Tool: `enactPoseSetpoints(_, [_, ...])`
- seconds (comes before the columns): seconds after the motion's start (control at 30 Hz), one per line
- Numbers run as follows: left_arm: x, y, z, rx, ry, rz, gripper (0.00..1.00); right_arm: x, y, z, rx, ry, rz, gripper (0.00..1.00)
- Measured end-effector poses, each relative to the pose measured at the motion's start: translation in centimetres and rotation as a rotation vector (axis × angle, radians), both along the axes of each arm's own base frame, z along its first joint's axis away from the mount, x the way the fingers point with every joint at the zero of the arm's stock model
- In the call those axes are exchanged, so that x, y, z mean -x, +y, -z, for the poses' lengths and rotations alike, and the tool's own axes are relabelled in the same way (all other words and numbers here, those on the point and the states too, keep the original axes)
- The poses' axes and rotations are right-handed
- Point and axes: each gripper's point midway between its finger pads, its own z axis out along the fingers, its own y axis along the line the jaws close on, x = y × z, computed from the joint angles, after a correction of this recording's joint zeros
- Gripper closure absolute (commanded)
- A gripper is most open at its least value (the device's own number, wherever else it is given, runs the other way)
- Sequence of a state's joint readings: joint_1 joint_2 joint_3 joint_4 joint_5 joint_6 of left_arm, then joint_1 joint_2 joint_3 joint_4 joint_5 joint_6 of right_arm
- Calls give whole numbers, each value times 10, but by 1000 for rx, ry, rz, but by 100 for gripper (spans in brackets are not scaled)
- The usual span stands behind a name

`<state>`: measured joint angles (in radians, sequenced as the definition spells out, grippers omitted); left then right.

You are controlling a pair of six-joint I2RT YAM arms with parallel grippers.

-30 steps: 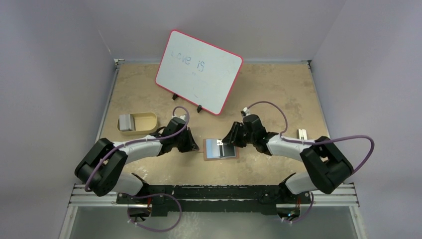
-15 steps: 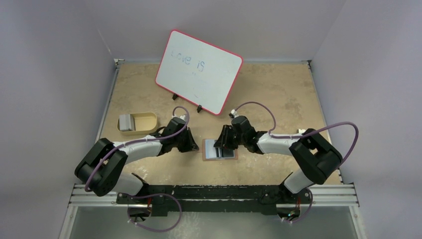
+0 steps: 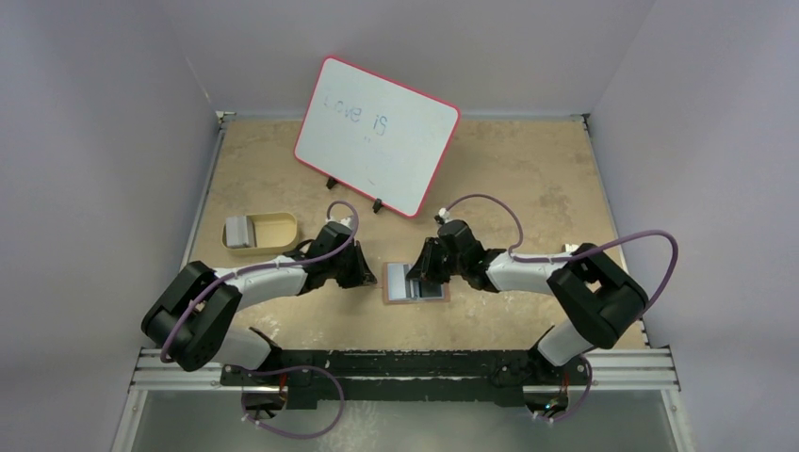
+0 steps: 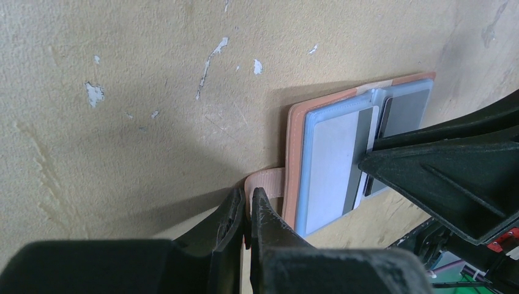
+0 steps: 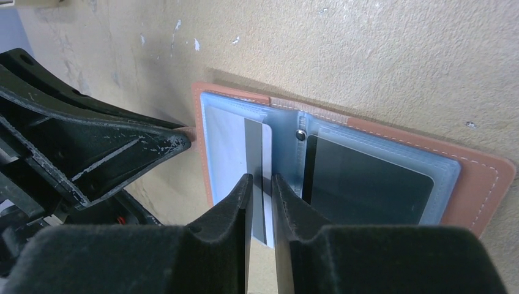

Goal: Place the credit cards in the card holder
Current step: Insert the credit card into the card holder.

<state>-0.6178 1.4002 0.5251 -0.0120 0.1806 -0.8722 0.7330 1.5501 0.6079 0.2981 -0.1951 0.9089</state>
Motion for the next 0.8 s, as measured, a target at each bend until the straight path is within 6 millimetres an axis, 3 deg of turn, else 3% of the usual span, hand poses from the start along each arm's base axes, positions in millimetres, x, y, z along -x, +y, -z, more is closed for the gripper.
enactPoseSetpoints(0.13, [0, 0, 0, -1, -1, -2, 99, 1, 0, 1, -10, 11, 12, 84])
enactPoseSetpoints(0.33, [-1, 0, 0, -1, -3, -2, 88, 2, -2, -2, -9, 9, 19, 82])
enactPoseSetpoints(0.57, [-5, -1, -13, 15, -35, -6, 75, 5, -8, -17, -4, -7, 26, 67])
enactPoseSetpoints(0.8, [-7, -3, -28, 40, -73, -7, 59, 7, -21, -40, 10, -59, 50, 70])
